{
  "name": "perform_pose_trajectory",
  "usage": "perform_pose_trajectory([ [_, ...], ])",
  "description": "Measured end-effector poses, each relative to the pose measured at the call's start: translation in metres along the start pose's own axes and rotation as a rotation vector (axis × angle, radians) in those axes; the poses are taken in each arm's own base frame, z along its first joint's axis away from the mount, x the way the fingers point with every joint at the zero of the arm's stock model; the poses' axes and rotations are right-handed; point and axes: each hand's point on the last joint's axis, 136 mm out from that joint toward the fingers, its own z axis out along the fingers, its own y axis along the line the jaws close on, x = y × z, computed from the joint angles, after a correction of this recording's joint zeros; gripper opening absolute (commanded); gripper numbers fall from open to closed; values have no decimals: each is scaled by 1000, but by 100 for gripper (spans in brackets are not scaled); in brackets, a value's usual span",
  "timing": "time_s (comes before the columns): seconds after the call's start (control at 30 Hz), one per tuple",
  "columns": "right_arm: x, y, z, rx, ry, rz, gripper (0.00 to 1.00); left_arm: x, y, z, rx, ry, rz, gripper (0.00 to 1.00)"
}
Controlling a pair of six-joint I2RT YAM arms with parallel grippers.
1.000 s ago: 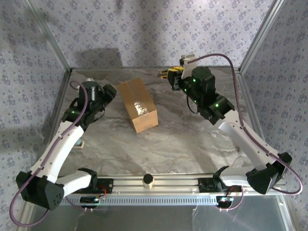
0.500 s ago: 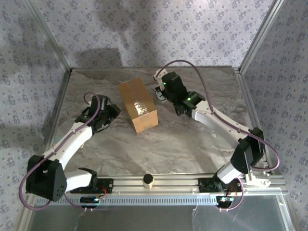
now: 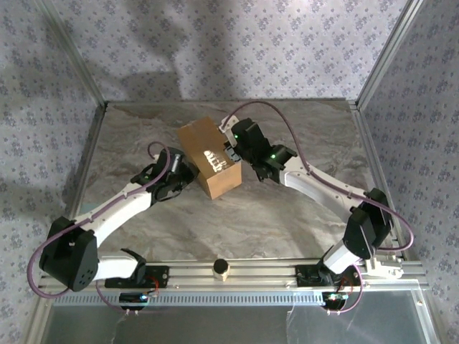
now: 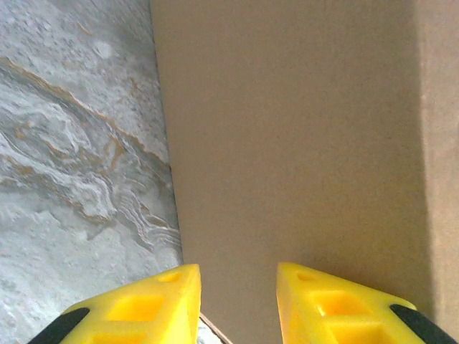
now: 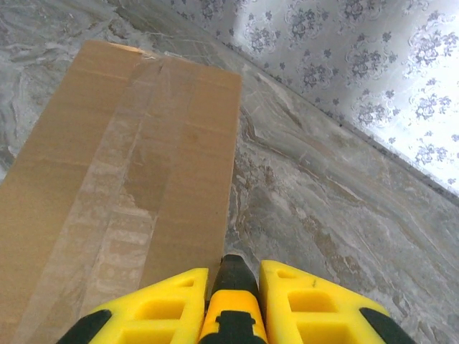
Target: Unpack the express box
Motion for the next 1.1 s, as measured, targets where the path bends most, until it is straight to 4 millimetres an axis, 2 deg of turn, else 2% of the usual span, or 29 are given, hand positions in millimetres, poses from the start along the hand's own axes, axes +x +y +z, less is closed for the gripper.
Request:
perform_pose_trajectory([
  [0.43, 28, 4, -68, -12, -21, 94, 0, 39, -4, -17, 22, 31, 27, 33],
  [0.63, 38, 6, -77, -15, -3, 114, 0, 52, -3, -28, 32, 45, 37, 33],
  [0.8, 42, 3, -81, 9, 12, 105, 0, 46, -3, -47, 63, 12, 18, 35],
  [0.97, 37, -5, -92, 28, 8, 88, 0, 37, 4, -68, 64, -38, 17, 37],
  [1.1, 3, -11, -108, 21, -70, 100, 0, 29, 15, -74, 27, -67, 47, 45],
])
